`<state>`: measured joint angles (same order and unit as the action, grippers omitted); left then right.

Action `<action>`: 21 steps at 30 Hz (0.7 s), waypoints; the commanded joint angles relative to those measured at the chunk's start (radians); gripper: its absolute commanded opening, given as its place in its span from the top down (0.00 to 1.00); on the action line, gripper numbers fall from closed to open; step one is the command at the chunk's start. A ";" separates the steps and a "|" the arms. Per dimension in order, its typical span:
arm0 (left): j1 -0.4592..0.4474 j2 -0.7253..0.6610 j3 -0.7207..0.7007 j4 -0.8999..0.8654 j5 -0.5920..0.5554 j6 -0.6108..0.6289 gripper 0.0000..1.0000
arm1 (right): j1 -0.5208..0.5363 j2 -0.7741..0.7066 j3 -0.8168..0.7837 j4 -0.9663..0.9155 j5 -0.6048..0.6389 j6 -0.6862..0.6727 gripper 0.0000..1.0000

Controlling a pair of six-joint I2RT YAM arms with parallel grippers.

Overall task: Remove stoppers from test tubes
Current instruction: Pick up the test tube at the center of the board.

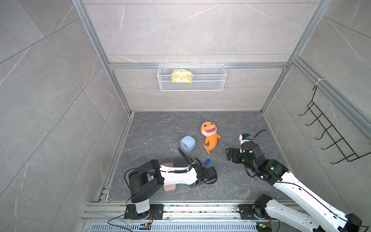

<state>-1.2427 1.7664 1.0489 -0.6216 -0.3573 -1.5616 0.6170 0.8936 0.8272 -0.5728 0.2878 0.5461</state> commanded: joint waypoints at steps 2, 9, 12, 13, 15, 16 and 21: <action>0.008 0.016 -0.007 -0.018 0.012 0.008 0.66 | 0.007 0.005 -0.004 -0.010 0.011 -0.016 0.08; 0.011 0.003 -0.041 -0.031 0.021 0.017 0.74 | 0.006 0.013 -0.012 -0.004 0.007 -0.014 0.08; 0.015 -0.015 -0.072 -0.021 0.025 0.016 0.78 | 0.006 0.015 -0.019 0.002 0.005 -0.010 0.08; 0.017 -0.020 -0.082 -0.015 0.026 0.017 0.80 | 0.006 0.015 -0.019 0.004 0.005 -0.008 0.08; 0.019 -0.032 -0.098 -0.010 0.027 0.019 0.81 | 0.006 0.017 -0.021 0.007 0.001 -0.007 0.08; 0.020 -0.038 -0.104 -0.007 0.026 0.023 0.82 | 0.006 0.019 -0.023 0.007 -0.001 -0.006 0.08; 0.025 -0.066 -0.124 0.006 0.010 0.060 0.90 | 0.007 0.022 -0.026 0.016 -0.007 -0.001 0.09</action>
<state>-1.2312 1.7092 0.9607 -0.5575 -0.3458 -1.5345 0.6170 0.9100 0.8101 -0.5716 0.2863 0.5465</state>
